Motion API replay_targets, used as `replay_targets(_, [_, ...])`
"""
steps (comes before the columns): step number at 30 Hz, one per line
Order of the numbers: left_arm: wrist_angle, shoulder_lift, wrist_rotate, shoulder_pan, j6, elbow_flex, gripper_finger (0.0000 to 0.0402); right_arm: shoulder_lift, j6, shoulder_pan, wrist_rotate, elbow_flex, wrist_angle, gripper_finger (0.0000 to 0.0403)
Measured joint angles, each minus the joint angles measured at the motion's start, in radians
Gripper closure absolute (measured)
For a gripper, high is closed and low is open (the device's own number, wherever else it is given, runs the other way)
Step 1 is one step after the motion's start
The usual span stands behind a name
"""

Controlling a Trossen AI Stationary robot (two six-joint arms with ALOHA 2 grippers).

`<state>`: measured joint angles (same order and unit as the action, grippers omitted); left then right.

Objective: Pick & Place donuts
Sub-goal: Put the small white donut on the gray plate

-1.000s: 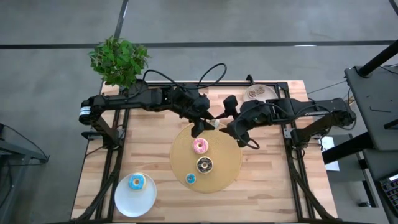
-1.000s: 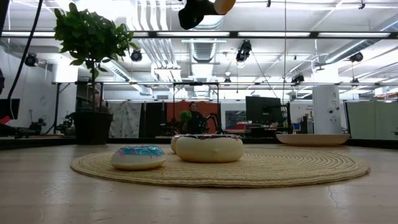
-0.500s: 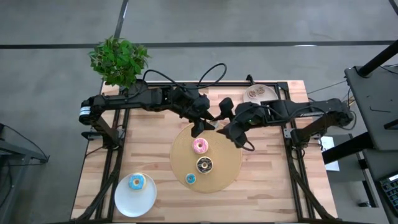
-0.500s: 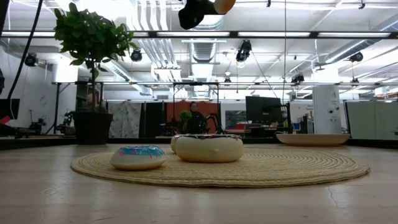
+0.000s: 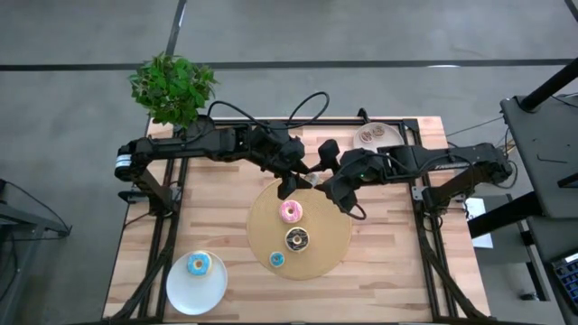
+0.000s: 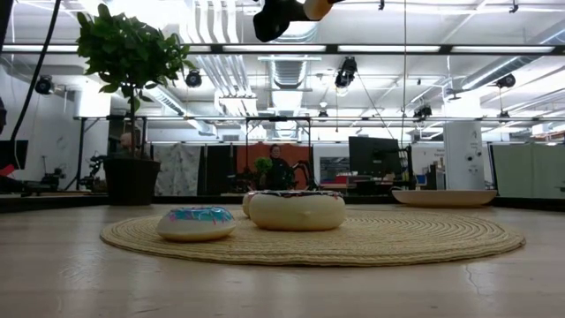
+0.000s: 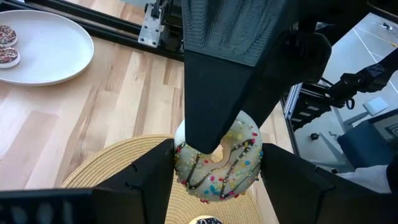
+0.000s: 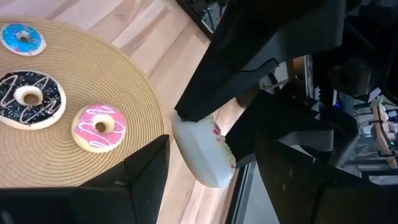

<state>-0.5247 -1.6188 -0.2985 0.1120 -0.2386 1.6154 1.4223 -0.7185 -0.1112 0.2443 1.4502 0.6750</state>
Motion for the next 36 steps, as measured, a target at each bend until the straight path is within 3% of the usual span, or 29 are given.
replay_targets(6, [0.000, 0.000, 0.000, 0.000, 0.000, 0.000, 0.0200, 0.000, -0.018, 0.000, 0.000, 0.000, 0.000, 0.0186])
replay_targets(22, [0.000, 0.000, -0.027, 0.000, -0.002, 0.000, 0.0200, 0.000, -0.027, 0.000, -0.014, 0.000, 0.001, 0.0272])
replay_targets(36, [0.000, 0.000, -0.028, 0.002, -0.002, 0.000, 0.0200, 0.000, -0.023, 0.000, -0.016, 0.000, 0.001, 0.0298])
